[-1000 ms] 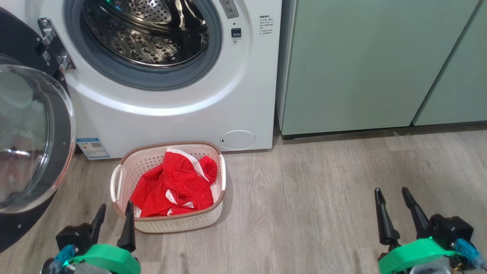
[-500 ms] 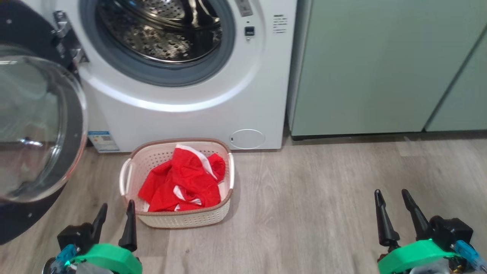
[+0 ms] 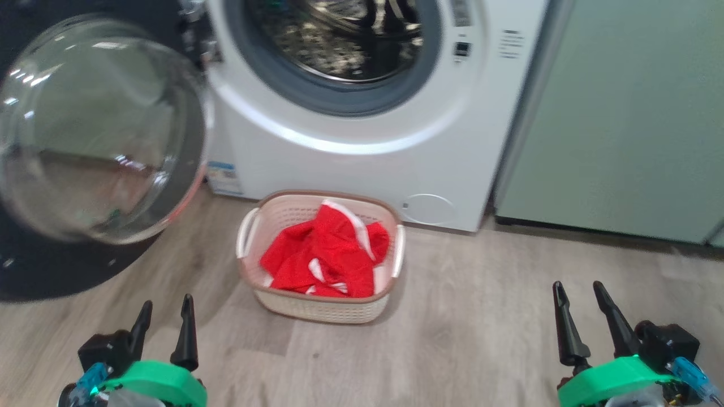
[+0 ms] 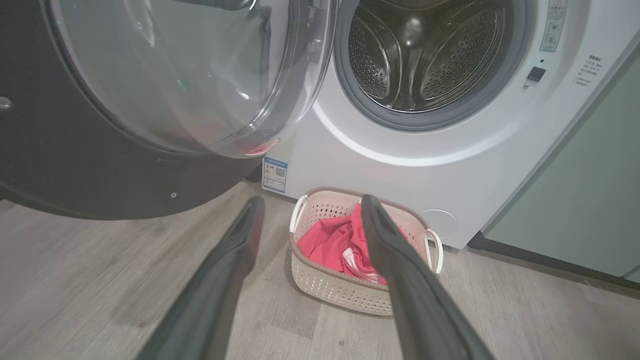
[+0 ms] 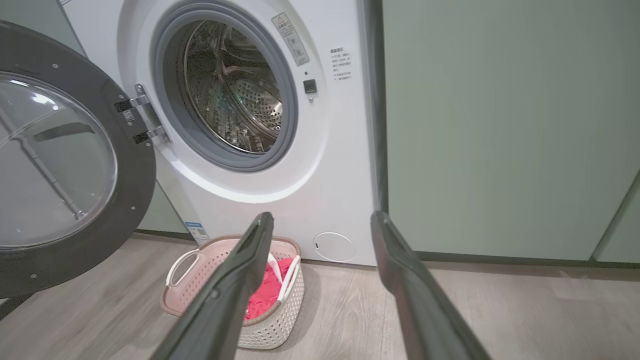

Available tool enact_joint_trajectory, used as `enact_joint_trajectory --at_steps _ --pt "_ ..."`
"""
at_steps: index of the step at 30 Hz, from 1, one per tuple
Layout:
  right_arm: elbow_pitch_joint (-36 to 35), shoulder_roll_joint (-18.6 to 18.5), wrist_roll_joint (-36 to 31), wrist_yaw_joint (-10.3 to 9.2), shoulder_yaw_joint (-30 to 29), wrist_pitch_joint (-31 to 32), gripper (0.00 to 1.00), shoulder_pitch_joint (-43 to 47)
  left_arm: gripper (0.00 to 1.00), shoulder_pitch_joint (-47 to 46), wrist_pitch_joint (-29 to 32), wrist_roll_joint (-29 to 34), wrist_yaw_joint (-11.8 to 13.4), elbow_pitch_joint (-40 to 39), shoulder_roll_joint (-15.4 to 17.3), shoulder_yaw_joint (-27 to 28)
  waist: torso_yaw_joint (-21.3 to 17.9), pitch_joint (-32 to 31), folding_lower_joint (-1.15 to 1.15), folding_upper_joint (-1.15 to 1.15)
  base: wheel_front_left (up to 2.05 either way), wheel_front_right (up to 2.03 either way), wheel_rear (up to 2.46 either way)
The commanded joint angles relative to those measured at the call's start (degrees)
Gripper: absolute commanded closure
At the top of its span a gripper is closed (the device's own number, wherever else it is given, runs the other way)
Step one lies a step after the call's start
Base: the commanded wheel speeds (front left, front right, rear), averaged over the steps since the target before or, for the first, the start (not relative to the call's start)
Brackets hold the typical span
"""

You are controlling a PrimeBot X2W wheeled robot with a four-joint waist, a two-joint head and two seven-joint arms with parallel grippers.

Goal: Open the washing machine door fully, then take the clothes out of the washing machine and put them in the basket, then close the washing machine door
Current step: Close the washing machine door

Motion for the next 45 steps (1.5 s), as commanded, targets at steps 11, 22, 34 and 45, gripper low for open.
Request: enact_joint_trajectory --at_steps 11,22,34,45 --pt "-2.06 0.41 0.31 0.37 1.42 -0.54 0.0 -1.91 0.0 -3.37 -0.44 1.39 -0.35 -1.79 0.73 3.79 13.62 0.39 0.0 0.0 0.0 0.0 0.0" --pt "-2.0 1.0 0.39 0.37 2.14 -0.54 0.0 -2.76 0.0 -3.6 -0.44 1.62 -0.35 -2.07 0.89 4.92 20.69 0.84 0.0 0.0 0.0 0.0 0.0" --pt "-1.51 0.13 0.71 0.37 3.81 -0.54 0.0 -4.73 0.0 -2.67 -0.44 1.59 -0.35 -4.06 -0.09 6.89 21.9 2.39 0.0 0.0 0.0 0.0 0.0" --pt "-1.34 0.32 1.02 0.37 3.23 -0.54 0.0 -3.58 1.0 -3.68 -0.44 -8.87 -0.35 -2.15 0.11 8.81 21.37 1.5 0.0 0.0 0.0 0.0 0.0"
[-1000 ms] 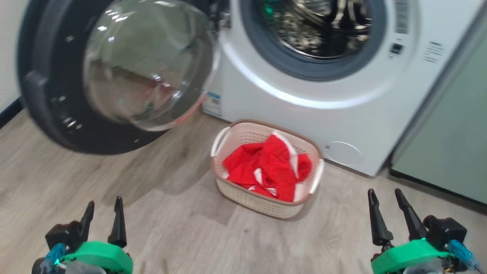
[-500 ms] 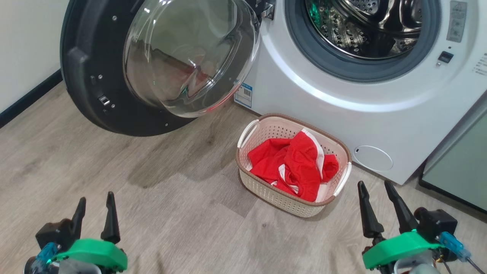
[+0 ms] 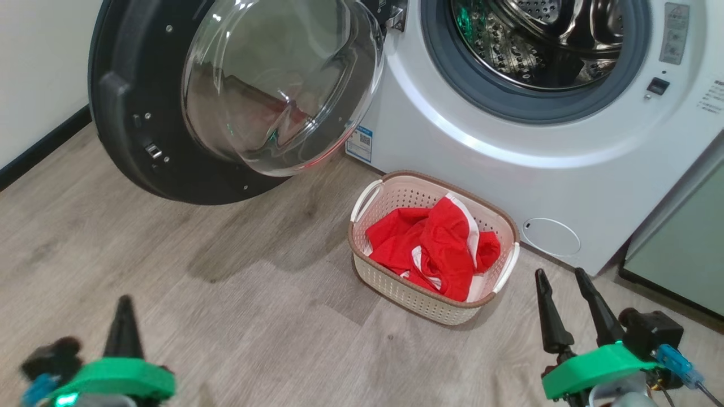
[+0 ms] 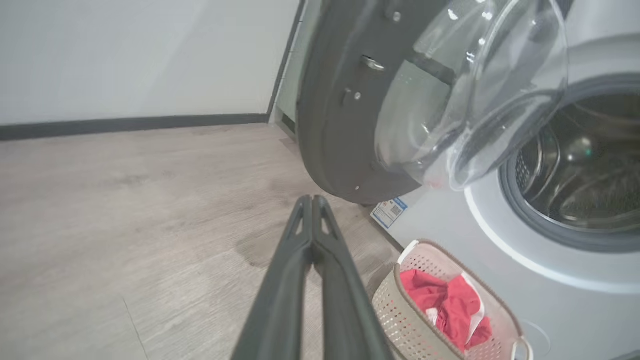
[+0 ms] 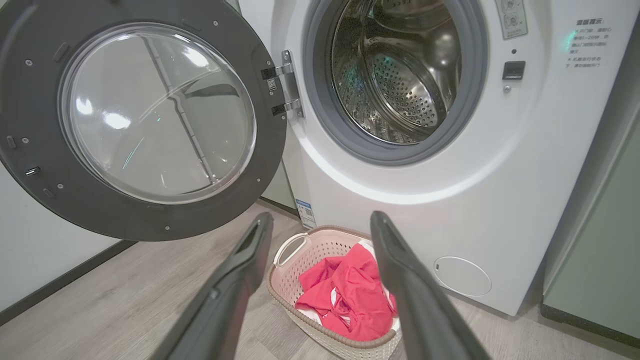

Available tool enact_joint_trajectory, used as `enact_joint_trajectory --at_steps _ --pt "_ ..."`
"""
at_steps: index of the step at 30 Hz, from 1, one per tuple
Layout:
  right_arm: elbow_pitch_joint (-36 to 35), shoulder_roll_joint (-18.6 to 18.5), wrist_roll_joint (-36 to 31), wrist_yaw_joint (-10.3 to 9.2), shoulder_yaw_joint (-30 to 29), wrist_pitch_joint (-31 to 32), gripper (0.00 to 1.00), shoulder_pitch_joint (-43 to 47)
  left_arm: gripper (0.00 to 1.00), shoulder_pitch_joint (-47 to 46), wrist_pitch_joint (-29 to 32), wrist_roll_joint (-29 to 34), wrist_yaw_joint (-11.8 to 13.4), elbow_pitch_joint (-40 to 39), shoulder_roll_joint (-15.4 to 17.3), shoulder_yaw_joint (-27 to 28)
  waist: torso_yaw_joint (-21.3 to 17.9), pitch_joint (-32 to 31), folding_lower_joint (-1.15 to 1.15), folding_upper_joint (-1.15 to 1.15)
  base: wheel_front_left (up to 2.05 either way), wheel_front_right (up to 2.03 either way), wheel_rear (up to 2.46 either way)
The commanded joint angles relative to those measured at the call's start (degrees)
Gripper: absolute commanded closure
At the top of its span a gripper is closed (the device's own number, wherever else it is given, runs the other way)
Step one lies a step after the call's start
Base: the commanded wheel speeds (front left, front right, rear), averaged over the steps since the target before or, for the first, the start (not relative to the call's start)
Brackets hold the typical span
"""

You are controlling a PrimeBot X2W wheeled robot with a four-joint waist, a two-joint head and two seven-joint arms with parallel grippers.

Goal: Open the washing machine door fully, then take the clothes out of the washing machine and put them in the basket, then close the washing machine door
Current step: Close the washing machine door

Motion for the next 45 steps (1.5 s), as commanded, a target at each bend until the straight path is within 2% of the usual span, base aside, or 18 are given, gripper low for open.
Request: enact_joint_trajectory --at_steps 1,5,8,11,13,14,19,23,28,33,40,45 --pt "-1.62 -0.72 0.4 0.37 0.61 -0.54 0.0 -0.9 1.0 -3.97 -0.44 -4.76 -0.35 -0.19 2.01 2.7 -0.18 -0.25 0.0 0.0 0.0 0.0 0.0" --pt "-1.74 -0.69 0.17 0.37 0.37 -0.54 0.0 -0.63 1.0 -8.15 2.84 -19.21 -0.35 1.71 5.52 6.83 -1.56 0.15 0.0 0.0 0.0 0.0 0.0" --pt "-1.77 -0.76 0.05 0.37 0.3 -0.54 0.0 -0.67 1.0 -12.44 8.32 -30.31 -0.35 3.88 9.21 12.05 -2.91 0.66 0.0 0.0 0.0 0.0 0.0" --pt "-1.72 -0.9 0.05 0.37 0.26 -0.54 0.0 -0.73 1.0 -17.23 15.27 -38.83 -0.13 8.26 12.9 16.97 -4.25 1.27 0.0 0.0 0.0 0.0 0.0" --pt "-1.68 -1.06 0.07 0.37 0.4 -0.54 0.0 -0.76 1.0 -20.89 21.84 -43.95 1.12 11.74 15.35 19.04 -5.13 1.66 0.0 0.0 0.0 0.0 0.0" --pt "-1.68 -1.06 0.07 0.37 0.4 -0.54 0.0 -0.76 1.0 -20.89 21.84 -43.95 1.12 11.74 15.35 19.04 -5.13 1.66 0.0 0.0 0.0 0.0 0.0" --pt "-1.27 -1.74 0.33 0.37 1.1 -0.54 0.0 -0.76 1.0 -29.42 32.66 -52.98 6.68 20.51 21.84 24.24 -7.43 2.22 0.0 0.0 0.0 0.0 0.0" --pt "-1.1 -2.44 0.33 0.37 1.75 -0.54 0.0 -1.13 1.0 -34.02 38.45 -56.42 10.07 24.62 25.68 25.91 -9.63 2.59 0.0 0.0 0.0 0.0 0.0" --pt "-1.13 -3.68 0.5 0.37 2.42 -0.54 0.0 -2.13 1.0 -37.38 41.22 -57.8 11.95 26.06 27.88 26.31 -12.38 3.68 0.0 0.0 0.0 0.0 0.0" --pt "-1.26 -4.75 0.64 0.37 2.86 -0.54 0.0 -2.55 1.0 -38.29 42.94 -57.64 13.06 23.86 27.13 25.1 -14.75 4.82 0.0 0.0 0.0 0.0 0.0" --pt "-1.52 -5.86 0.75 0.37 3.14 -0.54 0.0 -3.02 1.0 -36.14 40.73 -57.06 15.76 18.29 24.44 25.47 -17.18 6.42 0.0 0.0 0.0 0.0 0.0" --pt "-1.51 -6.38 0.84 0.37 3.02 -0.54 0.0 -3.25 1.0 -34.48 42.68 -57.52 16.66 14.3 22.87 25.11 -17.43 6.88 0.0 0.0 0.0 0.0 0.0"
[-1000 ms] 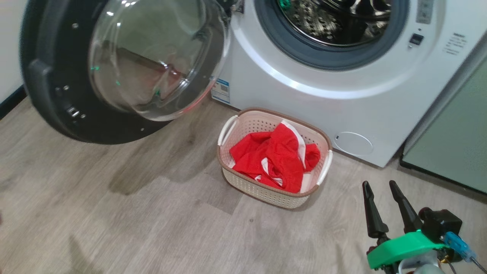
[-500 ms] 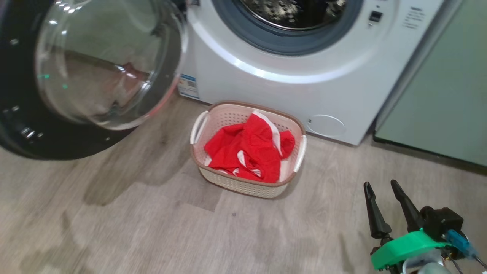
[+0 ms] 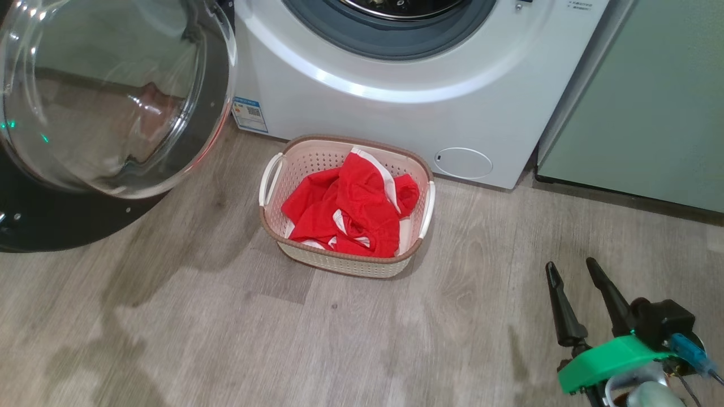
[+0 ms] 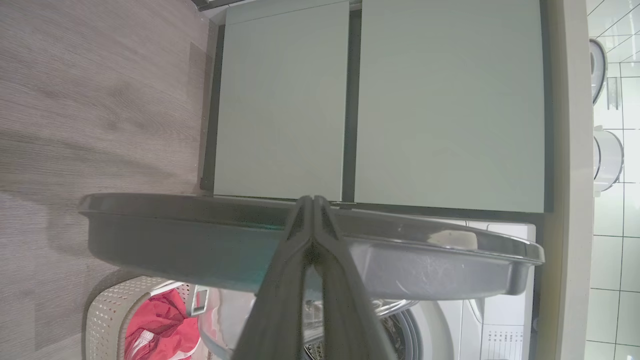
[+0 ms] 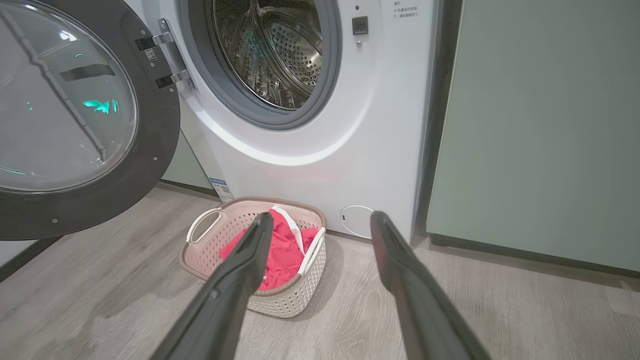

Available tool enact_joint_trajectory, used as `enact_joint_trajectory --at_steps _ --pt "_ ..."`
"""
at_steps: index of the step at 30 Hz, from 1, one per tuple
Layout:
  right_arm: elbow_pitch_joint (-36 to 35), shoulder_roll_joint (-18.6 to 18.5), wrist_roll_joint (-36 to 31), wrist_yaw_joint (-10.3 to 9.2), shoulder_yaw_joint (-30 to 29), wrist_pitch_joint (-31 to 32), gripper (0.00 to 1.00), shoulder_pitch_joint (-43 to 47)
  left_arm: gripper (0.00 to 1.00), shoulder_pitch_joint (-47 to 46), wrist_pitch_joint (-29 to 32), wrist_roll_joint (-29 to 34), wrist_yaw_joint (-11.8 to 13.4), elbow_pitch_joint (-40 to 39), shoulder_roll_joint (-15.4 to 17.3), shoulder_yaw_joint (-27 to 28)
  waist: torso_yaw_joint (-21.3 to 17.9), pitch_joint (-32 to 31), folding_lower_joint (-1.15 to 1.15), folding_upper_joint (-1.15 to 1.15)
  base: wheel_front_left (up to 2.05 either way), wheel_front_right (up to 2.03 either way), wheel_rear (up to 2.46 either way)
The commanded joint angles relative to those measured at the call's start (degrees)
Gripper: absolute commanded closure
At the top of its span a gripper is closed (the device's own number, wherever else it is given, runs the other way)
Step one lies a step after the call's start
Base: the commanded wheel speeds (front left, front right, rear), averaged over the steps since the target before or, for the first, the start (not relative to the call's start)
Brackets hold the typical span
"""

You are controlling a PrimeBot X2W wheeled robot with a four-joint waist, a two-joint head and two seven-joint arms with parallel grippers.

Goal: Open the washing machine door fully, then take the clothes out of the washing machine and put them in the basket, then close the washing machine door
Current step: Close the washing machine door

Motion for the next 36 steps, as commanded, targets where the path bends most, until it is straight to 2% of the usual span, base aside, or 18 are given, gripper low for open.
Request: enact_joint_trajectory --at_steps 1,5,11,18,24,30,36 --pt "-1.78 -1.32 0.33 0.37 0.85 -0.54 0.0 -1.84 1.0 -0.56 2.28 -0.23 0.48 -3.17 1.06 -0.35 0.21 0.1 0.0 0.0 0.0 0.0 0.0" --pt "-1.68 -1.21 0.19 0.37 0.51 -0.54 0.0 -1.86 1.0 0.23 5.28 -0.34 0.77 -5.15 0.33 -1.84 0.99 -0.27 0.0 0.0 0.0 0.0 0.0" --pt "-1.52 -0.64 0.09 0.37 0.6 -0.54 0.0 -1.61 1.0 1.33 9.99 -0.58 -0.46 -5.48 0.49 -3.85 2.2 -1.49 0.0 0.0 0.0 0.0 0.0" --pt "-1.28 -0.2 0.03 0.37 0.36 -0.54 0.0 -1.06 1.0 1.9 10.89 -0.68 -1.07 -4.57 1.37 -3.67 3.12 -2.99 0.0 0.0 0.0 0.0 0.0" --pt "-1.14 0.96 -0.03 0.37 -0.24 -0.54 0.0 0.35 1.0 2.17 12.57 -0.75 -2.61 -3.23 2.57 -4.0 4.2 -5.17 0.0 0.0 0.0 0.0 0.0" --pt "-1.3 2.44 -0.06 0.37 -1.03 -0.54 0.0 0.85 1.0 3.81 11.39 -0.62 -5.15 -2.32 3.59 -2.75 4.88 -6.4 0.0 0.0 0.0 0.0 0.0" --pt "-1.53 3.03 -0.26 0.37 -1.55 -0.54 0.0 1.03 1.0 4.8 8.99 -0.31 -6.35 -0.22 4.94 -1.04 5.85 -6.14 0.0 0.0 0.0 0.0 0.0"
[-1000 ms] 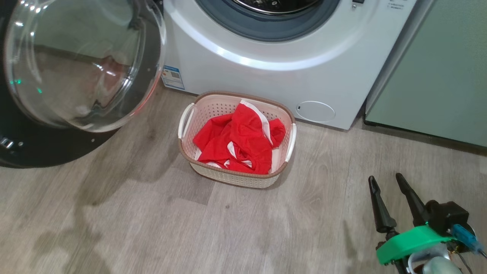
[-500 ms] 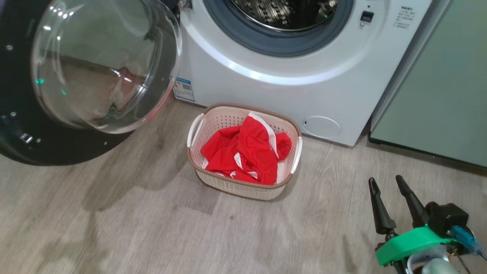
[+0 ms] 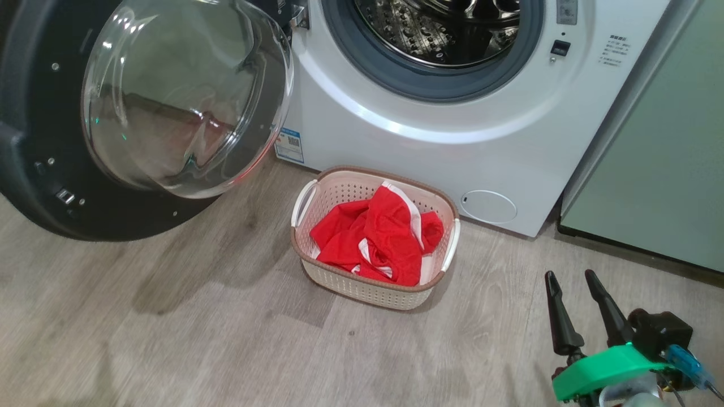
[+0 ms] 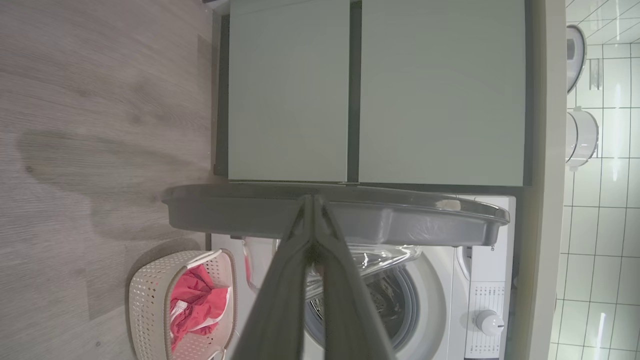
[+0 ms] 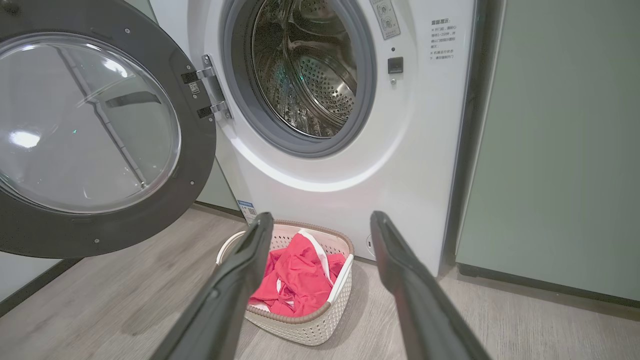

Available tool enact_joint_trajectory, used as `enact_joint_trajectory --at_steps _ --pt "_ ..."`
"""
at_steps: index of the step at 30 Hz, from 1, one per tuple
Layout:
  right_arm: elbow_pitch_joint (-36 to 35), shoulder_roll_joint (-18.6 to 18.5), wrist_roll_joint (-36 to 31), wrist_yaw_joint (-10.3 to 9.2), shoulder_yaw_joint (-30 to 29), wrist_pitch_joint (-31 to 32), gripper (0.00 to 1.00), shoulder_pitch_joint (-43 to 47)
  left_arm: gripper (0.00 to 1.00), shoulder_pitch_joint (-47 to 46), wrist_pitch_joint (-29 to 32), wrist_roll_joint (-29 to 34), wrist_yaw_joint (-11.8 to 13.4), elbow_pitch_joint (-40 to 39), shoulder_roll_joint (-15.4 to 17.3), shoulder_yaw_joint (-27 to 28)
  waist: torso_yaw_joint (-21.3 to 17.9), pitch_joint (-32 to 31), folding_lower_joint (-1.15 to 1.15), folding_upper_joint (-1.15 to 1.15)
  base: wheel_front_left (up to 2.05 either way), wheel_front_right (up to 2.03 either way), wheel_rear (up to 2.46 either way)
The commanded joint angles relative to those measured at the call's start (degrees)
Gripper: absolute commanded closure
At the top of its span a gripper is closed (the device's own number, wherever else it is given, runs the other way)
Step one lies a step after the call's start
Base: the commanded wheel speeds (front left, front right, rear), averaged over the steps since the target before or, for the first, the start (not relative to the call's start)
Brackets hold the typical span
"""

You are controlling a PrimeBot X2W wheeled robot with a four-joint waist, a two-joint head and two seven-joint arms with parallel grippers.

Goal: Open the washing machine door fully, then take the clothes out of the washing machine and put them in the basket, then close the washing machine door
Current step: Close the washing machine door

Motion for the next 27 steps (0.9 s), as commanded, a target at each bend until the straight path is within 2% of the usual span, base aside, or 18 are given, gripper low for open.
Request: enact_joint_trajectory --at_steps 1,6,15,27 --pt "-1.9 -0.28 -0.25 0.37 0.88 -0.54 0.0 -0.73 1.0 -1.68 -0.42 0.09 -0.76 -1.41 3.89 1.58 0.17 0.35 0.0 0.0 0.0 0.0 0.0" --pt "-2.02 -1.22 -0.22 0.37 1.26 -0.54 0.0 -1.29 1.0 -2.94 -3.25 0.25 -1.61 1.32 5.79 3.05 0.02 1.65 0.0 0.0 0.0 0.0 0.0" --pt "-2.59 -4.12 -0.03 0.37 2.39 -0.54 0.0 -3.47 1.0 -7.21 -9.49 0.29 -2.09 7.28 9.28 5.62 -2.57 7.18 0.0 0.0 0.0 0.0 0.0" --pt "-3.31 -6.93 0.4 0.37 3.41 -0.54 0.0 -6.88 1.0 -13.76 -12.57 0.58 -4.54 11.36 9.33 4.6 -5.47 13.4 0.0 0.0 0.0 0.0 0.0"
